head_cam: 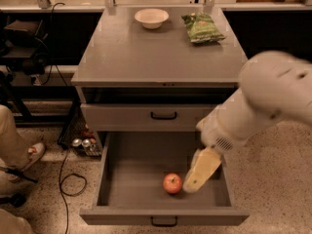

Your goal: Pick apple from middle drawer and place on counter

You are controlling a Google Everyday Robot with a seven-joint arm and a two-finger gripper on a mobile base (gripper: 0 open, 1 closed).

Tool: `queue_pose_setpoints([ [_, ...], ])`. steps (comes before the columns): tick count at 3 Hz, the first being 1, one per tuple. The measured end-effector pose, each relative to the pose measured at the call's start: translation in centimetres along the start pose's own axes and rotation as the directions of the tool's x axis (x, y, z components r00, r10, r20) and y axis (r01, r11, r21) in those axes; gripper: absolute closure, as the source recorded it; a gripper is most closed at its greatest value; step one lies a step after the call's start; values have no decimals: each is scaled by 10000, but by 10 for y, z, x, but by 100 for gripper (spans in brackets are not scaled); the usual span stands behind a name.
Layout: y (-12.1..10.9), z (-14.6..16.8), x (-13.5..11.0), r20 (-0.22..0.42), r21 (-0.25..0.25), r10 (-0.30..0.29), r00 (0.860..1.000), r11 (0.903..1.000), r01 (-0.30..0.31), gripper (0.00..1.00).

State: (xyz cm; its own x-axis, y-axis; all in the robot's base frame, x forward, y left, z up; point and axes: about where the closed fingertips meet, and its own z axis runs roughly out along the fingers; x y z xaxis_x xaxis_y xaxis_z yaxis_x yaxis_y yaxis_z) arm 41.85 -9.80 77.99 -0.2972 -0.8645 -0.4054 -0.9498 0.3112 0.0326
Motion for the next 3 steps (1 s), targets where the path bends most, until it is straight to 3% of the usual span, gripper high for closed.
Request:
queue_pose_setpoints([
  [1, 11, 43, 9, 3, -198, 39, 10000, 9998, -39, 0],
  [2, 11, 42, 10, -3, -175, 46, 10000, 9998, -46, 0],
  [3, 2, 66, 34, 220, 302, 726, 9971, 9969, -732, 0],
])
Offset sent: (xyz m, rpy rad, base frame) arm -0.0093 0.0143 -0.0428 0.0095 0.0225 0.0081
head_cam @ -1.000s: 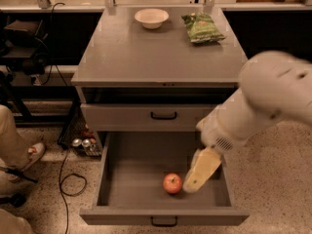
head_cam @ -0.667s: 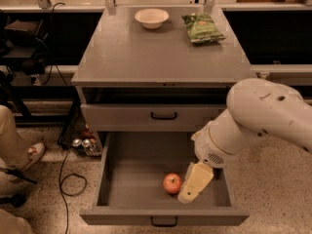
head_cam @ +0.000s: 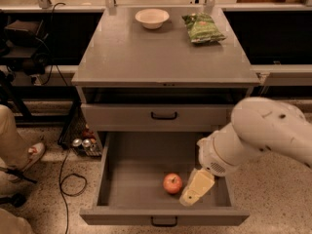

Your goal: Pick apple from middle drawer and place on counter

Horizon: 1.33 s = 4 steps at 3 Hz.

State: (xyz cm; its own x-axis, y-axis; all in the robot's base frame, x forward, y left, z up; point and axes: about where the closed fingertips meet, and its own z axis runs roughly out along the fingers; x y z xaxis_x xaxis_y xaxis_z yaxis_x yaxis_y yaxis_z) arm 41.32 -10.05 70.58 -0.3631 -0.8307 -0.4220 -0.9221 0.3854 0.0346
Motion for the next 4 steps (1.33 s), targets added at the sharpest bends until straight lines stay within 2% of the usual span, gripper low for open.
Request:
queue_pose_setpoints([
  [1, -41, 49, 37, 940, 699, 832, 9921, 9935, -899, 0],
  [2, -76, 86, 56, 1870, 1015, 1421, 9720, 9814, -1630, 0],
  [3, -95, 129, 68, 2609, 969, 2047, 9434, 9668, -2365, 0],
  [4, -104, 170, 71, 3033, 679, 2371, 9229, 9607, -2692, 0],
])
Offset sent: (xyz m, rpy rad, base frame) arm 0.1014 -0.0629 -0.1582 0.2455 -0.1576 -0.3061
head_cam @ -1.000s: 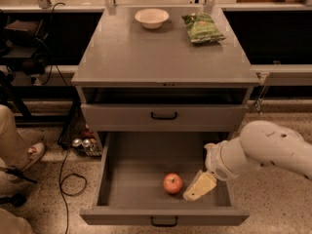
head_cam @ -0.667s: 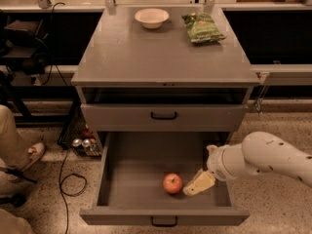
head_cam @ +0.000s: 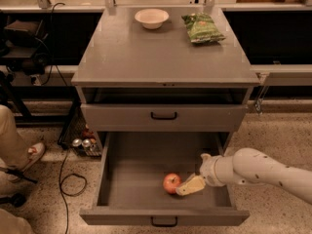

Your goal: Pick apple from middle drawer and place on counter

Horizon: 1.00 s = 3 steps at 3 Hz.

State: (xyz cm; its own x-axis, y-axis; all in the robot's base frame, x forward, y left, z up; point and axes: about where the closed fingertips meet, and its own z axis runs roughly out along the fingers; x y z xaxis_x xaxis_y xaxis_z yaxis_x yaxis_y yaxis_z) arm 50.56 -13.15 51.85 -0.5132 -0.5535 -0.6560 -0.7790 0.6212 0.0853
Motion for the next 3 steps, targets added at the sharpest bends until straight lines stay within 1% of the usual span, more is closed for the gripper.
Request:
queue_pose_setpoints([
  [1, 2, 39, 8, 260, -204, 145, 9996, 9997, -139, 0],
  [2, 3, 69, 6, 527, -325, 98, 9986, 9994, -81, 0],
  [3, 6, 99, 6, 552, -521, 54, 9985, 9986, -26, 0],
])
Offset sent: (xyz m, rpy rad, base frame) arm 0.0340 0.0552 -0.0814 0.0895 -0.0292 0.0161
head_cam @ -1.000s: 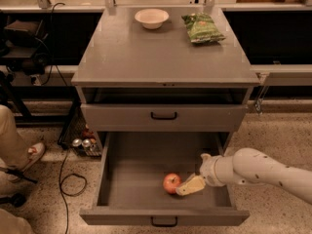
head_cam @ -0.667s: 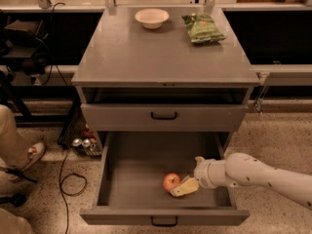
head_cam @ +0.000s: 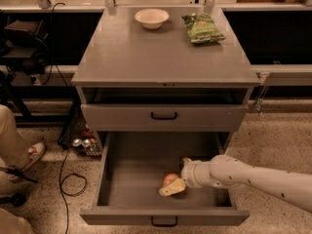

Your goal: Pick apple from middle drawer and place on counter

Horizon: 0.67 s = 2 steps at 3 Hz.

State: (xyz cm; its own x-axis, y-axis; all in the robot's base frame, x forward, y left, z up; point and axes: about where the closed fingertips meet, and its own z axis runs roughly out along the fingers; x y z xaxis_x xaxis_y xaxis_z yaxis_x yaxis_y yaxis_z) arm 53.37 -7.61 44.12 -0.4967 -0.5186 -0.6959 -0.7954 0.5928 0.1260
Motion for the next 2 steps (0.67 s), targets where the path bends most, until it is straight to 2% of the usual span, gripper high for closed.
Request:
queue_pose_setpoints([
  [2, 3, 40, 11, -363, -136, -13, 9993, 9999, 8, 0],
])
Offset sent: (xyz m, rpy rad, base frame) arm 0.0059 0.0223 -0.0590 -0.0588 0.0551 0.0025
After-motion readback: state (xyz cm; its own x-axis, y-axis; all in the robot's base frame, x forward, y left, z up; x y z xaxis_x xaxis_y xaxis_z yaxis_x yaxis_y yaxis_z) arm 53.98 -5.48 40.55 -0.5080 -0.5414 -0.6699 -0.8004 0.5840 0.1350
